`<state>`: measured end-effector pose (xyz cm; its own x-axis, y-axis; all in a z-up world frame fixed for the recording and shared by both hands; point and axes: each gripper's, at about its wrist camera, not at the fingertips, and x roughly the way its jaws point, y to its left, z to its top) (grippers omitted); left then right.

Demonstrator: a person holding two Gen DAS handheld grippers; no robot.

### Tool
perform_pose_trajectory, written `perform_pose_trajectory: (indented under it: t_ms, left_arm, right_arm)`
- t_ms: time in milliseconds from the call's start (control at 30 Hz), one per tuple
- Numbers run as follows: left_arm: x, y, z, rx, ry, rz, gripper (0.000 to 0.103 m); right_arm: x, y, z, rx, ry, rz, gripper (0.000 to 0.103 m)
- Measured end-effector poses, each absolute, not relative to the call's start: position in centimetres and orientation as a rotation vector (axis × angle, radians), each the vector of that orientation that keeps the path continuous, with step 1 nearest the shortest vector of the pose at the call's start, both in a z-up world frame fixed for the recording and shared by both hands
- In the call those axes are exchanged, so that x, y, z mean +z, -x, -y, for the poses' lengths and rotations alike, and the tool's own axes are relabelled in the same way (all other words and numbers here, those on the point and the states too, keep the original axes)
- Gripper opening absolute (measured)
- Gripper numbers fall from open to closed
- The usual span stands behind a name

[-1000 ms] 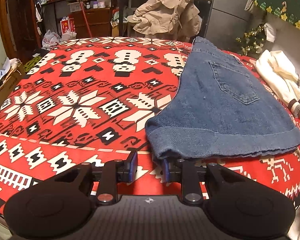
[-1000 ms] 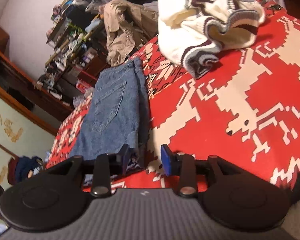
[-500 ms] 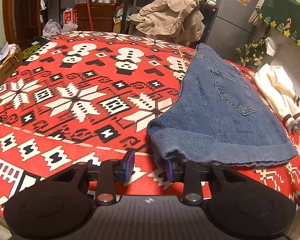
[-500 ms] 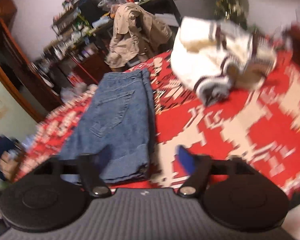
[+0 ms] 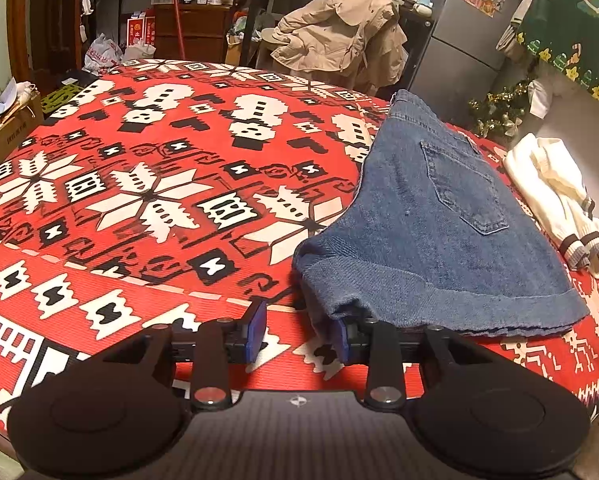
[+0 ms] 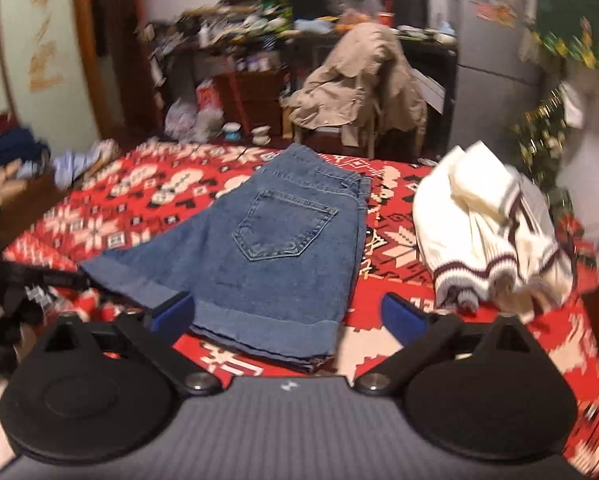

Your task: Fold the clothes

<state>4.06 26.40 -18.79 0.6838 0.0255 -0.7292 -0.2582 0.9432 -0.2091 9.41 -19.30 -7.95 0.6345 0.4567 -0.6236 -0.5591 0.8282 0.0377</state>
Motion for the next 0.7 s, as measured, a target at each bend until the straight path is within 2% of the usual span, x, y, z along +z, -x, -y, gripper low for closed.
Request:
perform_pose_trajectory:
  t_ms: [100, 167, 233, 267, 367, 467, 500, 533, 567, 600, 633, 700]
  left_arm:
    - [-18.8, -4.0, -26.5, 0.159, 0.315, -0.803, 0.034]
    - [-18.8, -4.0, -26.5, 0.159, 0.316, -0.801, 0.032]
    - [-18.9, -4.0, -26.5, 0.154, 0.321, -0.802, 0.024]
    - [-18.9, -4.0, -26.5, 0.152, 0.323, -0.802, 0.020]
    - [-19.0, -4.1, -26.5, 0.135, 0.324, -0.803, 0.007]
    - [-18.9, -4.1, -26.5, 0.123, 0.336, -0.799, 0.004]
    - [-18.9, -4.0, -26.8, 0.119, 0.364, -0.793, 0.004]
    - [-18.9, -3.9, -27.3, 0.115, 0.399, -0.790, 0.004]
    - [-18.9, -3.8, -27.8, 0.116, 0.431, -0.790, 0.004]
    - [-19.0, -3.8, -28.3, 0.118, 0.463, -0.789, 0.004]
    - [-19.1, -3.8, -28.6, 0.112, 0.486, -0.795, 0.004]
    - [-19.2, -3.8, -28.8, 0.118, 0.497, -0.803, 0.012]
  right_arm:
    - [-8.5, -10.8, 19.0, 0.560, 0.132, -0.740, 0.095]
    - [-9.5, -12.5, 19.5, 0.523, 0.046, -0.825, 0.090]
    - [-10.4, -14.2, 20.0, 0.485, -0.040, -0.907, 0.052]
    - [-11.3, -15.1, 20.9, 0.464, -0.119, -0.952, 0.045]
    - [-13.7, -17.3, 23.2, 0.398, -0.321, -1.045, 0.041]
    - [-14.9, -17.9, 23.8, 0.365, -0.364, -1.042, 0.041]
    - [-15.3, -18.0, 23.9, 0.359, -0.367, -1.038, 0.035]
    - [-15.6, -18.0, 23.8, 0.364, -0.376, -1.042, 0.022]
    - [-15.8, -18.1, 23.7, 0.364, -0.393, -1.053, 0.012]
    - [-15.9, -18.1, 23.8, 0.371, -0.425, -1.058, 0.007]
    - [-16.1, -18.1, 23.9, 0.380, -0.459, -1.062, 0.007]
    - [-15.8, -17.8, 24.2, 0.407, -0.543, -1.052, 0.007]
